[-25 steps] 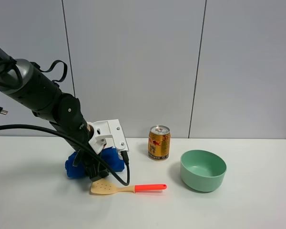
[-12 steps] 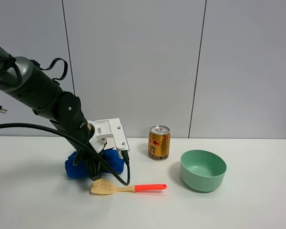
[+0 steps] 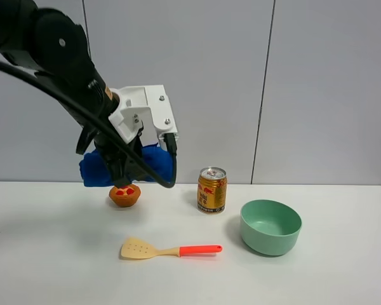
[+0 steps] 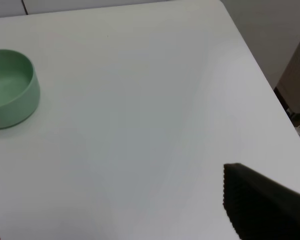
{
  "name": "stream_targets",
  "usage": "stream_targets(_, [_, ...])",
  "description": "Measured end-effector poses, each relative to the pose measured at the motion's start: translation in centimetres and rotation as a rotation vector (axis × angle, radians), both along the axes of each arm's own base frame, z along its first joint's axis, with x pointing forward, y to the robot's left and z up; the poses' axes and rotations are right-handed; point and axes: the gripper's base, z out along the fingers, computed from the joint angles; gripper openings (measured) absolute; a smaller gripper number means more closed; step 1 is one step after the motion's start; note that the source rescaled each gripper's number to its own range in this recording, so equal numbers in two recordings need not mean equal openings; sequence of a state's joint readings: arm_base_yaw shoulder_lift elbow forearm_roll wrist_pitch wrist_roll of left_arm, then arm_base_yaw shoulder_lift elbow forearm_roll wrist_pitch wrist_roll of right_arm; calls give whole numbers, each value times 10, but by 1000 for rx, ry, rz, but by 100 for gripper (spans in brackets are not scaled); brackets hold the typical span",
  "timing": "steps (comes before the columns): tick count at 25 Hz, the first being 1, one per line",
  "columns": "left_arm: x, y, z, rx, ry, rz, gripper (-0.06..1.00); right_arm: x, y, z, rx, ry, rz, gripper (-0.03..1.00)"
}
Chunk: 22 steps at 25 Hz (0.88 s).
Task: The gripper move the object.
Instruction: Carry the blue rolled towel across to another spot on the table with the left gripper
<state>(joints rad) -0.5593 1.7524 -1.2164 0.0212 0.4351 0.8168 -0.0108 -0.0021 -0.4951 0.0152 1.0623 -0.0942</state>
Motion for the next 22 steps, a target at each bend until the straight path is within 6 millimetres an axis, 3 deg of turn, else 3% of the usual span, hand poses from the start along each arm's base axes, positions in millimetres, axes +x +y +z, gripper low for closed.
stream_targets(6, [-29, -4, 21, 44, 68, -50, 0, 0, 0, 0, 0, 0, 0, 100])
stream_targets(15, [-64, -43, 20, 6, 141, -103, 0, 0, 0, 0, 0, 0, 0, 100])
stream_targets(19, [-71, -62, 8, -13, 145, -129, 0, 0, 0, 0, 0, 0, 0, 100])
stream_targets(22, [-71, -73, -12, 10, 173, -144, 0, 0, 0, 0, 0, 0, 0, 100])
